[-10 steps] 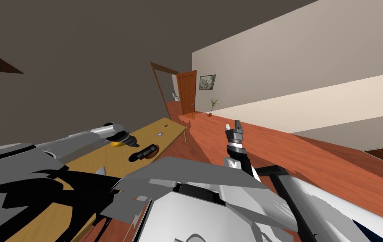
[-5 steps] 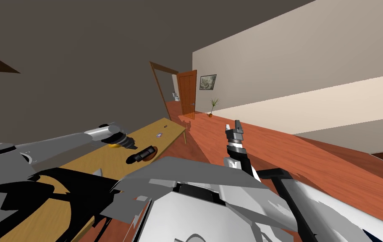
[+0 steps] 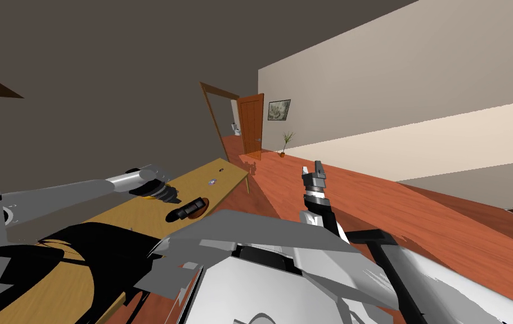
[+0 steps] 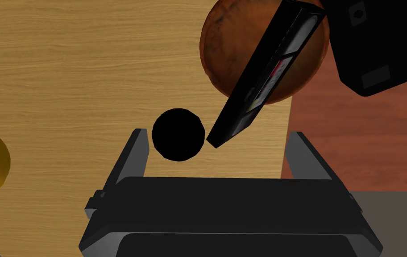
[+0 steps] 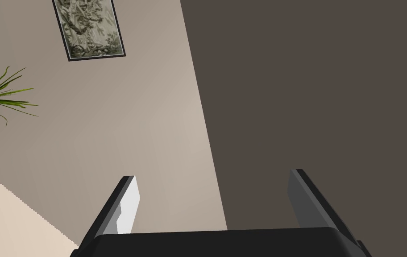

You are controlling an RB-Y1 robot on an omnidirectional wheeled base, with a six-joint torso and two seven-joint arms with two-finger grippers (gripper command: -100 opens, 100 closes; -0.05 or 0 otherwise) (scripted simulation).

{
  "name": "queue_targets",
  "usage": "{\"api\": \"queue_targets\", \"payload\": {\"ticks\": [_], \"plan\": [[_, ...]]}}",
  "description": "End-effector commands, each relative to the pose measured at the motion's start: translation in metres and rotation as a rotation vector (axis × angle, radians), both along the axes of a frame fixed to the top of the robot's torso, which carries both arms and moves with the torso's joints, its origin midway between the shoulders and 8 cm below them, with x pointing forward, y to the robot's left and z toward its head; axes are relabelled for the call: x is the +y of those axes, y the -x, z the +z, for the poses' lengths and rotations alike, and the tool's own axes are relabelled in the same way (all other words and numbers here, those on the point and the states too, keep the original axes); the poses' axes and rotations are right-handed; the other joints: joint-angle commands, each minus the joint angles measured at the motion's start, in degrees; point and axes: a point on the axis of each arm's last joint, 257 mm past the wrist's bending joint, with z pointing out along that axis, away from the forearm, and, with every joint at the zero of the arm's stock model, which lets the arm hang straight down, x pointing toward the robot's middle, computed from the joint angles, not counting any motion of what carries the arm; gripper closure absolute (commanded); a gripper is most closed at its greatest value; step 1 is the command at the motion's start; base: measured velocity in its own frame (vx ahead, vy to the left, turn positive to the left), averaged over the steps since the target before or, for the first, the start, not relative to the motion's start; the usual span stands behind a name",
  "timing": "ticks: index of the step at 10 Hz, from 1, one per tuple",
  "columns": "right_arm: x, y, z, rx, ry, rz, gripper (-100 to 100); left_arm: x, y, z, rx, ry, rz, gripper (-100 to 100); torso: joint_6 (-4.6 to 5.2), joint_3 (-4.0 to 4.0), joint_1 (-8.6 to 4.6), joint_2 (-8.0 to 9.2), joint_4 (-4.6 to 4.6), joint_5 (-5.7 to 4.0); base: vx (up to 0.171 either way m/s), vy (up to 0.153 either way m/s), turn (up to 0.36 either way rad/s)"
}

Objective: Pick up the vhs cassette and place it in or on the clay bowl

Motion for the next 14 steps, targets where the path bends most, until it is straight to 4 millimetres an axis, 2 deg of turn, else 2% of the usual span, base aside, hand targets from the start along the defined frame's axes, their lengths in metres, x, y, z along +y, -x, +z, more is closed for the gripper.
{"api": "queue_targets", "payload": {"ticks": [1, 3, 4, 5, 7, 8, 9, 11, 14], "plan": [[0.000, 0.000, 0.000, 0.000, 0.000, 0.000, 0, -0.001, 0.012, 0.001, 0.015, 0.009, 0.017, -100, 0.00, 0.00, 0.00, 0.00, 0.00, 0.00, 0.059, -0.015, -0.006], [0.000, 0.000, 0.000, 0.000, 0.000, 0.000, 0, -0.008, 0.006, 0.001, -0.010, 0.044, 0.042, -100, 0.00, 0.12, 0.06, 0.22, 0.04, 0.02, 0.008, -0.003, -0.004], [0.000, 0.000, 0.000, 0.000, 0.000, 0.000, 0, -0.007, 0.021, 0.000, 0.026, 0.016, -0.001, -100, 0.00, 0.17, 0.09, 0.31, 0.07, 0.03, 0.089, -0.035, 0.042], [0.000, 0.000, 0.000, 0.000, 0.000, 0.000, 0, -0.008, 0.018, 0.005, 0.023, 0.015, -0.004, -100, -0.02, 0.06, -0.02, 0.09, 0.03, 0.01, 0.107, -0.039, 0.037], [0.000, 0.000, 0.000, 0.000, 0.000, 0.000, 0, -0.011, 0.033, 0.002, 0.039, 0.040, 0.040, -100, 0.01, 0.05, 0.02, 0.09, 0.01, 0.00, 0.031, -0.006, -0.004], [0.000, 0.000, 0.000, 0.000, 0.000, 0.000, 0, -0.014, 0.029, 0.002, 0.024, 0.057, 0.055, -100, 0.00, 0.13, 0.09, 0.24, 0.05, 0.03, -0.010, 0.005, 0.000], [0.000, 0.000, 0.000, 0.000, 0.000, 0.000, 0, -0.014, 0.044, 0.001, 0.063, 0.033, 0.018, -100, 0.00, 0.19, 0.11, 0.34, 0.07, 0.04, 0.060, -0.017, 0.044], [0.000, 0.000, 0.000, 0.000, 0.000, 0.000, 0, -0.015, 0.055, 0.003, 0.083, 0.041, 0.046, -100, 0.01, 0.03, 0.02, 0.05, 0.01, 0.01, 0.080, -0.018, 0.016], [0.000, 0.000, 0.000, 0.000, 0.000, 0.000, 0, -0.021, 0.052, 0.002, 0.065, 0.065, 0.074, -100, 0.00, 0.16, 0.07, 0.29, 0.06, 0.03, 0.009, -0.007, -0.003]]}}
